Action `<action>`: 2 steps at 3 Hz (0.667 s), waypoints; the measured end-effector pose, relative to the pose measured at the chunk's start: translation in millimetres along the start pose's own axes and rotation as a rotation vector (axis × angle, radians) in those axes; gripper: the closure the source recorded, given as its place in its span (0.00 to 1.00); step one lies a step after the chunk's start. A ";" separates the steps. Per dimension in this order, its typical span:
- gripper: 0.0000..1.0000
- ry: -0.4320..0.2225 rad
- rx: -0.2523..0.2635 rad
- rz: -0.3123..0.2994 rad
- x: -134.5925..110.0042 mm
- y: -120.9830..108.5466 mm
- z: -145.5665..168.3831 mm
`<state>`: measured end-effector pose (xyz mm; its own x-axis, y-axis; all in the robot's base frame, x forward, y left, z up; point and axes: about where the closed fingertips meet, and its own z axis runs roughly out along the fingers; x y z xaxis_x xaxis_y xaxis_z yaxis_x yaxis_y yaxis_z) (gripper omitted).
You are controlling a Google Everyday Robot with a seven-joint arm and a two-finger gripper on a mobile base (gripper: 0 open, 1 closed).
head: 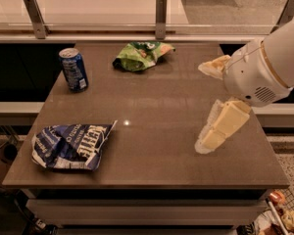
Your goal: Pick blue chip bag
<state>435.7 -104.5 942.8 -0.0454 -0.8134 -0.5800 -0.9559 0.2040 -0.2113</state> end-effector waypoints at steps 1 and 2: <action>0.00 -0.068 -0.035 -0.024 -31.9 4.2 38.7; 0.00 -0.129 -0.081 -0.022 -54.6 3.8 88.0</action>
Offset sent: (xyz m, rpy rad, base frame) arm 0.0496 0.1478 -0.0760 0.2052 0.0706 0.1331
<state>460.1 -11.3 904.4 0.0082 -0.7394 -0.6732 -0.9768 0.1382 -0.1636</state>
